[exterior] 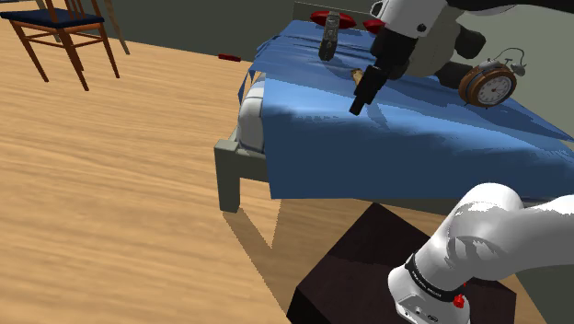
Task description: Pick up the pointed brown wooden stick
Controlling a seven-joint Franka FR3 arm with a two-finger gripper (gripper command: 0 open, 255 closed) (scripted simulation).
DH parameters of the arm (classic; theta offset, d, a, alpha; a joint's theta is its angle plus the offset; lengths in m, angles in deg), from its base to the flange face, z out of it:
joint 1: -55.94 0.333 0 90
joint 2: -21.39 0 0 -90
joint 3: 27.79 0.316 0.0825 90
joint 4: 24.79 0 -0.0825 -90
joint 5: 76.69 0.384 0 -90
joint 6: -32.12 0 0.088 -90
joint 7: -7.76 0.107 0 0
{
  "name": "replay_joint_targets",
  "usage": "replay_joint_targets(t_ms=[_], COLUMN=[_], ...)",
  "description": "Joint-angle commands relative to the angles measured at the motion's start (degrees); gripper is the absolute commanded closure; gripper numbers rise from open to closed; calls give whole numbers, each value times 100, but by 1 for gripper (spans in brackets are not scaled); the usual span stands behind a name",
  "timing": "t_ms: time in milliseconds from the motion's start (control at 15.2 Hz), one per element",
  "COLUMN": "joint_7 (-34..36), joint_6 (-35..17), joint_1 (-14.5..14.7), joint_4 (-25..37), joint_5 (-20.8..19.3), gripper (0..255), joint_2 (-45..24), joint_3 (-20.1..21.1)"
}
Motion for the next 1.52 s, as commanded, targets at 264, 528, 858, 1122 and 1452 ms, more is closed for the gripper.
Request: replay_joint_targets(t_ms=[264,528,858,1122,1452], joint_7=[229,469,770,999,1259], joint_6=[-229,-378,-459,-444,-333], joint_1=[-290,-554,-849,-1065,-1322], joint_4=[443,947,1658,2289,3159], joint_5=[-158,-305,-464,-559,-625], gripper=[0,0,0,0,0], joint_2=[-770,-1521,-2432,-3143,-4019], joint_3=[-110,-236,-423,-595,-840])
